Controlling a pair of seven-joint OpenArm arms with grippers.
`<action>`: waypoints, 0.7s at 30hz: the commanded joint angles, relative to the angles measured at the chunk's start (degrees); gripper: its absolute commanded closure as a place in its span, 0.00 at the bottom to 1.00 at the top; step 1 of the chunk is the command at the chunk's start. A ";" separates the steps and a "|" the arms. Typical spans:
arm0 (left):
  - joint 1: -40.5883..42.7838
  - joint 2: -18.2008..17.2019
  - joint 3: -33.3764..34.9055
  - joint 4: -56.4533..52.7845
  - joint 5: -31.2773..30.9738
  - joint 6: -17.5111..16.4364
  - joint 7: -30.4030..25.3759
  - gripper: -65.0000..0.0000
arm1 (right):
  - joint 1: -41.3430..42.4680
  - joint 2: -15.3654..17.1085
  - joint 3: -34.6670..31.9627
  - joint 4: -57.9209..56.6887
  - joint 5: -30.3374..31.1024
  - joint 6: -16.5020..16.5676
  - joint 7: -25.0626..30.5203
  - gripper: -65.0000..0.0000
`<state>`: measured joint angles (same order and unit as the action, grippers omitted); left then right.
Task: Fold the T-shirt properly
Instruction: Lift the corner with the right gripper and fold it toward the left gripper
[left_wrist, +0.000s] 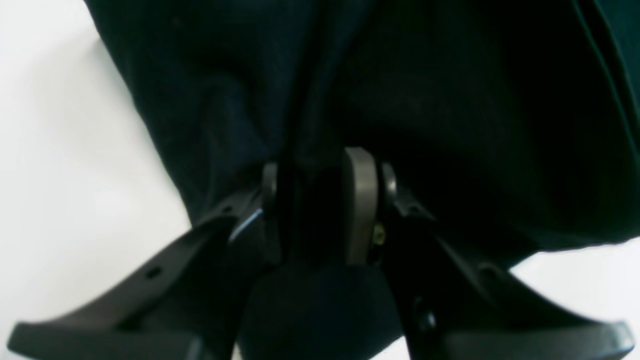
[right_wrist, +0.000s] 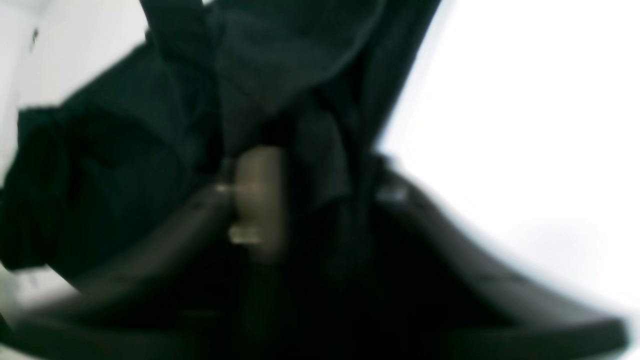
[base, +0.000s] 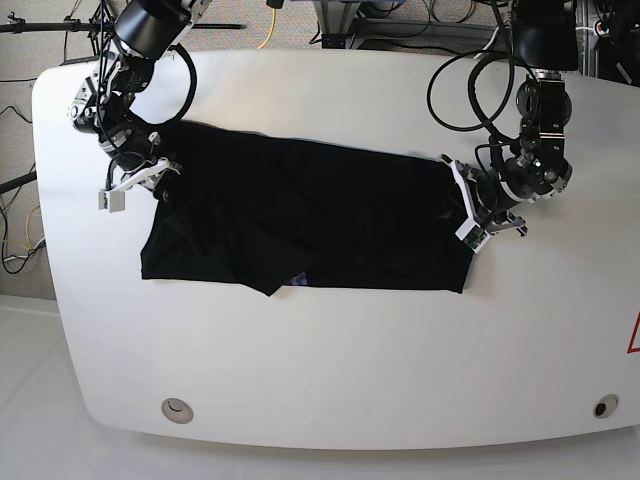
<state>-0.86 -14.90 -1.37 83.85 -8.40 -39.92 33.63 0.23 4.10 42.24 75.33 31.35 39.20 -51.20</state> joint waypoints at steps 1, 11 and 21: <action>-0.93 -0.57 0.00 1.04 -0.61 -0.08 -0.66 0.77 | -0.02 0.37 -0.32 0.82 -1.93 -0.22 -1.82 0.92; -0.83 -0.90 -0.06 0.97 -0.70 -0.08 0.02 0.77 | 0.22 0.78 1.31 1.32 -1.45 0.78 -1.55 0.94; -0.69 -0.78 0.06 0.72 -0.32 -0.08 0.28 0.76 | -0.76 0.79 1.27 4.35 2.76 -0.38 -2.91 0.84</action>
<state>-0.80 -15.44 -1.17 83.72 -8.12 -39.92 34.72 -0.60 4.32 43.40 77.73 32.95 39.03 -53.45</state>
